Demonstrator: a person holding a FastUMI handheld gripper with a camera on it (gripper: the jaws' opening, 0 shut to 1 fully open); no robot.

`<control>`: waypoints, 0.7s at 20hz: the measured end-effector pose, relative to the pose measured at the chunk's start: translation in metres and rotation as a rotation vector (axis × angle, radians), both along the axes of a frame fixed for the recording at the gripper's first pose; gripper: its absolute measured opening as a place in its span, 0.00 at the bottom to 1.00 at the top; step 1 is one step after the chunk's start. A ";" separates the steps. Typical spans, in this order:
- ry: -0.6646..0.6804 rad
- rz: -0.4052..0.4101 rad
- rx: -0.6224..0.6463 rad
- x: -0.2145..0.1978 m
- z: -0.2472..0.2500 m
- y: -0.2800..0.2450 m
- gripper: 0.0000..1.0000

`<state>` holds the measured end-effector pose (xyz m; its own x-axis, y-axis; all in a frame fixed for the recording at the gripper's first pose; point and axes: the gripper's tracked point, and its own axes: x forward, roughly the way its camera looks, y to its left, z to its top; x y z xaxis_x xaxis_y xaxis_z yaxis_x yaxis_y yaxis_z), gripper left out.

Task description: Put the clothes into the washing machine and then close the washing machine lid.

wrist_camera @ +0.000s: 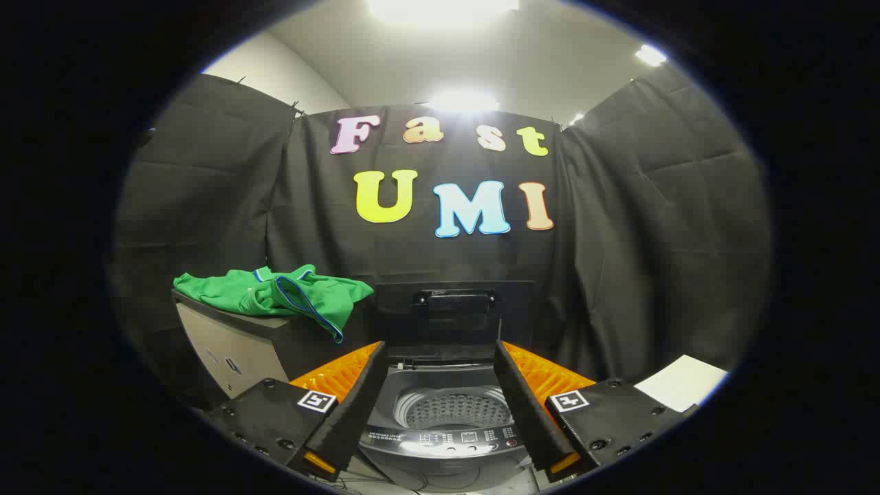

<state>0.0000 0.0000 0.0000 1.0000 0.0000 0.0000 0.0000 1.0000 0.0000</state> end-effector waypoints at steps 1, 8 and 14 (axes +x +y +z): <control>0.002 -0.002 0.000 0.000 -0.001 -0.001 0.97; -0.002 0.004 0.016 0.002 0.001 -0.001 0.97; 0.008 0.006 0.024 0.006 0.002 -0.004 0.97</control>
<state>0.0059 -0.0039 0.0016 1.0000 0.0058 -0.0081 -0.0056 0.9997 0.0241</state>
